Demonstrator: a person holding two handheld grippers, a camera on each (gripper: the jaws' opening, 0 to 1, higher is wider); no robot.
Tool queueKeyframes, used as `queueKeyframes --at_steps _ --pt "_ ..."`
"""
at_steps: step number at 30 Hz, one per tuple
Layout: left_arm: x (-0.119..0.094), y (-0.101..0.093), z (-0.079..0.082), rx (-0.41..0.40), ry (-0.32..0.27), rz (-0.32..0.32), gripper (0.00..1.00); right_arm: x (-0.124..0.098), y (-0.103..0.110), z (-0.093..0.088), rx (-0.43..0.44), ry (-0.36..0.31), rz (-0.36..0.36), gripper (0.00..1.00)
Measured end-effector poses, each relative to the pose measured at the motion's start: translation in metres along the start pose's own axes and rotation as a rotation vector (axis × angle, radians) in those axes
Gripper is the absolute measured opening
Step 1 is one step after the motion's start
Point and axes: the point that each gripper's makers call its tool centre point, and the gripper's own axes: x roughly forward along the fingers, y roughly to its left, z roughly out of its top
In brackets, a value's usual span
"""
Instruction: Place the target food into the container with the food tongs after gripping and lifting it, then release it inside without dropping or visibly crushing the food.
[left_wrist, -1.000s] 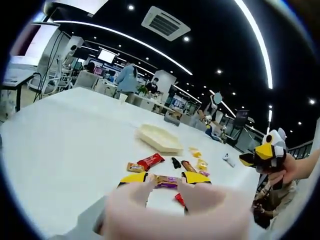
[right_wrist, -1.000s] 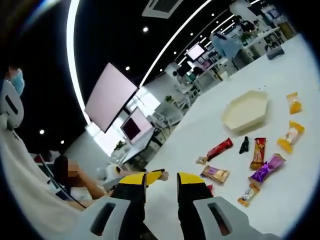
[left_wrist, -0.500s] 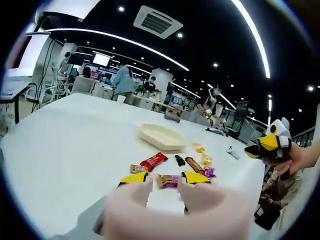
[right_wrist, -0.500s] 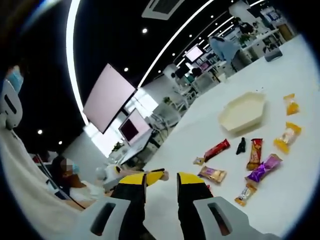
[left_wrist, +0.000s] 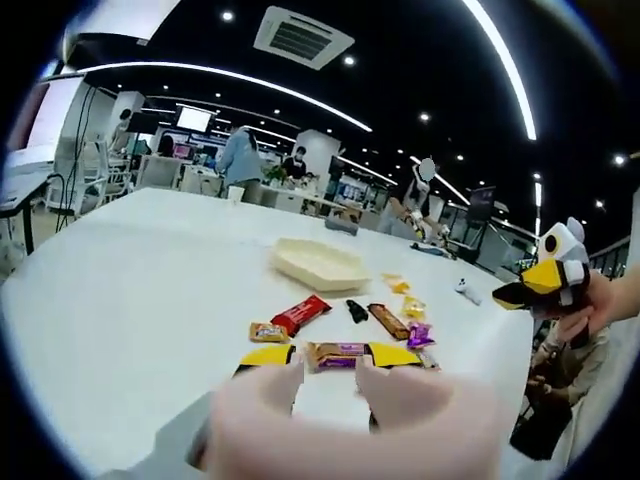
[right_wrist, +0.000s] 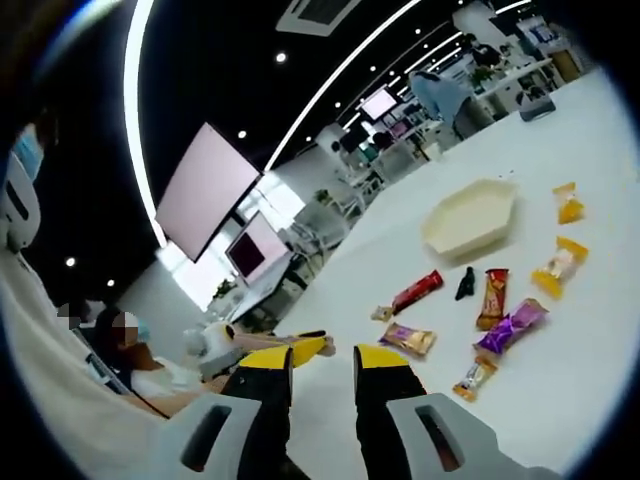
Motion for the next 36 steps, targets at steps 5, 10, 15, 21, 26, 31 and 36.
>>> queueKeyframes --at_steps 5,10,15,21,26,31,36 --pt "0.004 -0.005 -0.002 0.000 0.004 -0.015 0.26 -0.001 -0.005 -0.001 0.005 0.002 -0.014 0.23" --pt "0.006 -0.012 -0.006 -0.006 0.010 -0.022 0.26 -0.003 -0.011 -0.004 0.014 0.004 -0.024 0.23" --pt "0.009 -0.022 -0.011 0.013 0.028 -0.034 0.26 -0.003 -0.009 -0.005 0.029 0.008 -0.012 0.24" --pt "0.014 -0.033 -0.017 0.010 0.051 -0.050 0.26 -0.006 -0.010 -0.004 0.029 0.002 -0.017 0.24" --pt "0.018 -0.037 -0.020 0.021 0.060 -0.052 0.26 -0.014 -0.012 -0.006 0.030 -0.007 -0.031 0.23" --pt "0.020 -0.039 -0.020 0.024 0.065 -0.052 0.26 -0.014 -0.015 -0.013 0.029 0.021 -0.038 0.23" --pt "0.021 -0.041 -0.025 0.028 0.073 -0.046 0.26 -0.013 -0.015 -0.007 0.027 0.000 -0.038 0.23"
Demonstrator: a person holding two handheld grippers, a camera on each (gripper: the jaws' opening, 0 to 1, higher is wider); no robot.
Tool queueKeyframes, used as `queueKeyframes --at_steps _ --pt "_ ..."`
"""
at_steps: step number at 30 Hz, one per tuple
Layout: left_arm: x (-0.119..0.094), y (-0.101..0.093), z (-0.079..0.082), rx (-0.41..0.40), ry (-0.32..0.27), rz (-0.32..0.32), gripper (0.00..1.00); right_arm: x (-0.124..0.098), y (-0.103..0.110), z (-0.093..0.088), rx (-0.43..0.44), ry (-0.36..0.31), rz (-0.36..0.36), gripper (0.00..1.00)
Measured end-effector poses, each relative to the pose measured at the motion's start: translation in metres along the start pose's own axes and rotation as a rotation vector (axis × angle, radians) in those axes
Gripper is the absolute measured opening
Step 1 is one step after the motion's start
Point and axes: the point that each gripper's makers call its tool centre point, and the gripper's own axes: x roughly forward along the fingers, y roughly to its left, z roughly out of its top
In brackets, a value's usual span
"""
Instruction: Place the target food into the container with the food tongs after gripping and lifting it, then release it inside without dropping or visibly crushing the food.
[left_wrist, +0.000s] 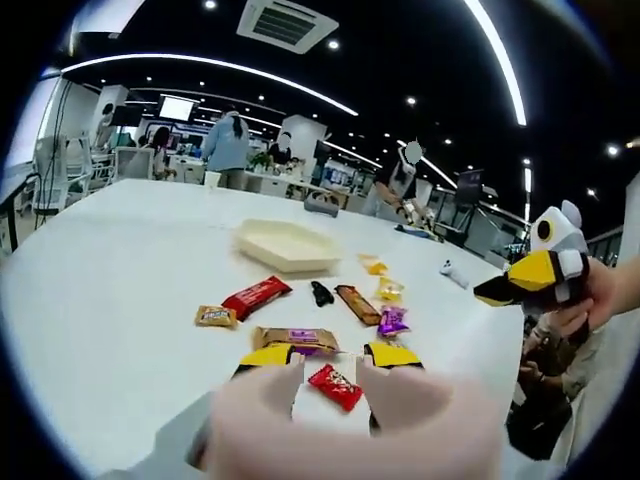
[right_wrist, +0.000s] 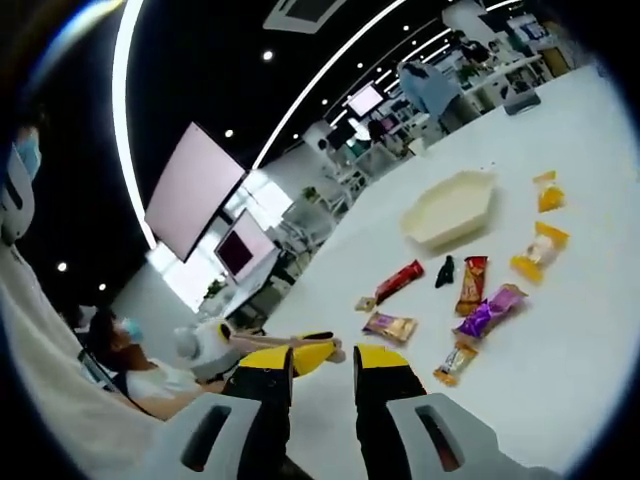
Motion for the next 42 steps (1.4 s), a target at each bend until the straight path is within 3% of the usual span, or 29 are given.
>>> queueKeyframes --at_steps 12,26,31,42 --pt "0.003 -0.001 -0.007 0.016 0.030 0.004 0.26 -0.005 -0.004 -0.009 0.012 0.000 -0.023 0.23" --pt "0.008 -0.005 -0.007 0.022 0.044 0.005 0.26 0.000 -0.004 -0.002 0.001 0.006 -0.022 0.23" --pt "0.011 -0.006 -0.007 0.061 0.061 0.004 0.25 0.001 -0.004 0.000 -0.003 0.002 -0.019 0.23" --pt "0.013 -0.021 -0.009 0.097 0.065 -0.080 0.26 -0.005 -0.011 0.001 -0.003 -0.005 -0.044 0.23"
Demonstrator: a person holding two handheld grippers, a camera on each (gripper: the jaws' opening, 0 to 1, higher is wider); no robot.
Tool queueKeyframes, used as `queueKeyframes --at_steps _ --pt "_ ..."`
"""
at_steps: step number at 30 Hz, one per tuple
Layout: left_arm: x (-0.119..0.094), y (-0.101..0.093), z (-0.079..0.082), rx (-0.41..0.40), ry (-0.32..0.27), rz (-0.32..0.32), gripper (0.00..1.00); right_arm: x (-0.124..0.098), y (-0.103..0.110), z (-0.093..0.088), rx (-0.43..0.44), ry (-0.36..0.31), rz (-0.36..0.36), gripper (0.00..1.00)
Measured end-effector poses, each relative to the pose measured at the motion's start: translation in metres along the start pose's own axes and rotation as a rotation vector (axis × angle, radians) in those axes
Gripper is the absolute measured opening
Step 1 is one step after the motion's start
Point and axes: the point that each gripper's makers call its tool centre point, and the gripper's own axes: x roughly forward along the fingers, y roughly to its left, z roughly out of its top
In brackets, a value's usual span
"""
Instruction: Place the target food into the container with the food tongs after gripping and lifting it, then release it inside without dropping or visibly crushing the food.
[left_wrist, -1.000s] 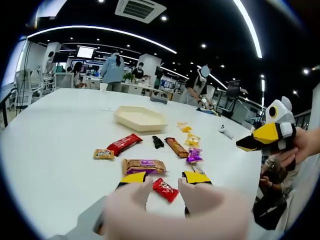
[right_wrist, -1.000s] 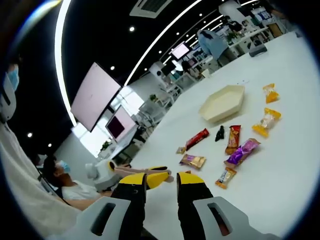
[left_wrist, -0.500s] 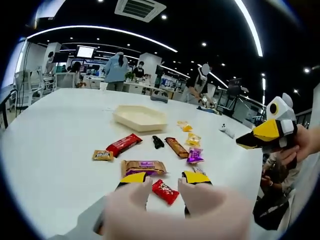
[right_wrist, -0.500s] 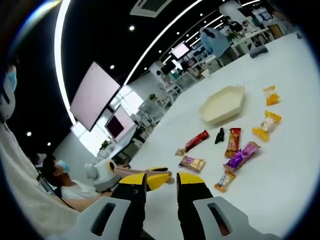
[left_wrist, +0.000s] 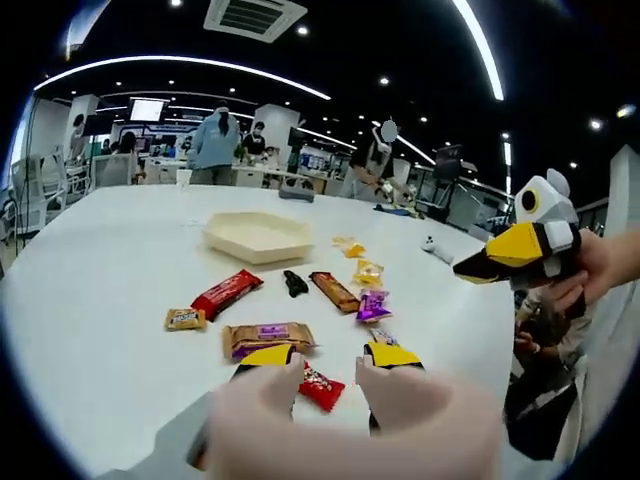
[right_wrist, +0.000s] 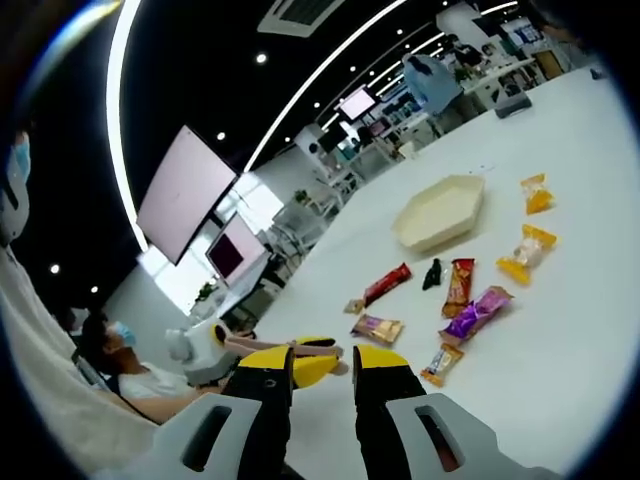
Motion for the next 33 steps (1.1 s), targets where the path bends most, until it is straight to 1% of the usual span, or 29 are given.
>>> queueKeyframes --at_steps 6,13,18,24,33 --pt "0.000 0.009 0.002 -0.015 0.003 0.028 0.26 0.001 0.000 0.006 -0.001 -0.020 -0.006 0.23" --pt "-0.001 0.017 -0.002 -0.034 0.018 0.070 0.26 0.004 0.002 0.003 -0.011 0.000 -0.004 0.23" --pt "0.000 0.019 -0.007 -0.041 0.034 0.089 0.26 0.003 0.001 0.002 -0.009 0.003 -0.009 0.23" --pt "0.002 0.019 -0.008 -0.049 0.037 0.088 0.26 0.001 -0.001 0.003 -0.005 -0.001 -0.018 0.23" --pt "0.003 0.020 -0.011 -0.031 0.049 0.096 0.26 0.000 -0.003 0.002 0.002 -0.007 -0.026 0.23"
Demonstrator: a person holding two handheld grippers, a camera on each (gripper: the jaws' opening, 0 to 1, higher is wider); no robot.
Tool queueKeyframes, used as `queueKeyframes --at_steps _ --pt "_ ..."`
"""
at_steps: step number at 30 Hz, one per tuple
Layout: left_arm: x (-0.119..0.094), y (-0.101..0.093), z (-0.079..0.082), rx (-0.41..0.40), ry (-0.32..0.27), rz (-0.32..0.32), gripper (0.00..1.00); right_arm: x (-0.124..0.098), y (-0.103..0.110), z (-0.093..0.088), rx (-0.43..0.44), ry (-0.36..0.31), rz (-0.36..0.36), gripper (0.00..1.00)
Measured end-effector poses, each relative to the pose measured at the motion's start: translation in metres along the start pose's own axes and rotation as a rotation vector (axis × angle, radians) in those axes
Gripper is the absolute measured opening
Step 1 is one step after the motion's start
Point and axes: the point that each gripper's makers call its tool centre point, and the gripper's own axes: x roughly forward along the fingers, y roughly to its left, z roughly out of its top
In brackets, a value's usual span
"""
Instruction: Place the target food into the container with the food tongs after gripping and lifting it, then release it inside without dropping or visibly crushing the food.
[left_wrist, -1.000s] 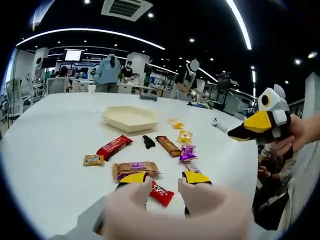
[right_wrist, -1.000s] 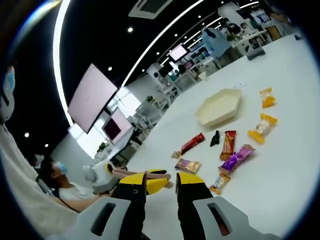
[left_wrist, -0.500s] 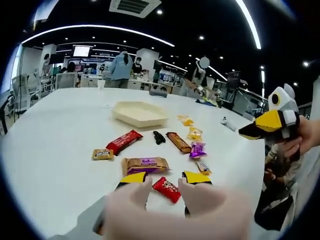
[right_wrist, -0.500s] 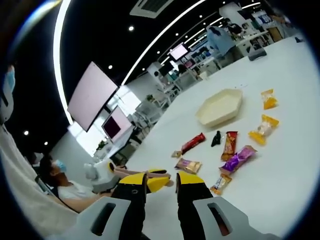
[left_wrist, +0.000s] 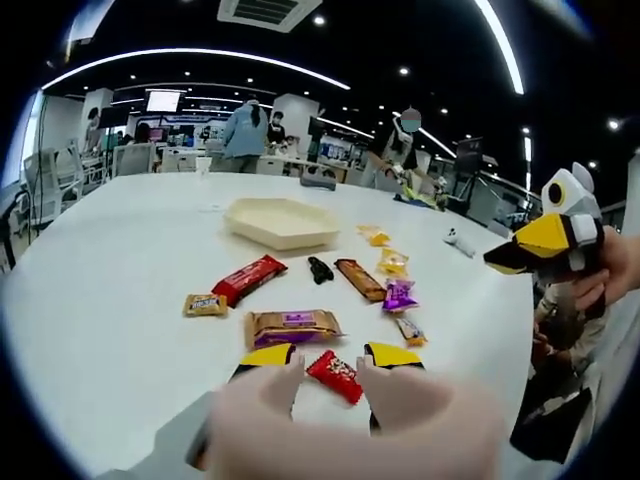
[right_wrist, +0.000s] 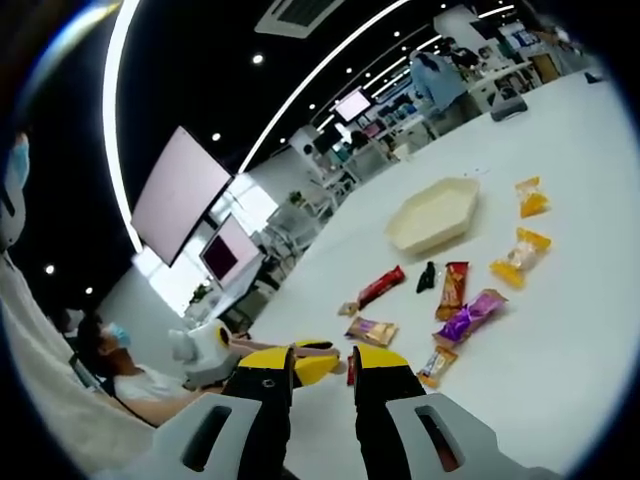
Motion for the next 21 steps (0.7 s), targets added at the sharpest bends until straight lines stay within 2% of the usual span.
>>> queueKeyframes --at_steps 21 --pt "0.005 0.006 -0.012 0.033 0.032 0.022 0.26 -0.003 -0.006 -0.001 0.013 -0.010 -0.019 0.23"
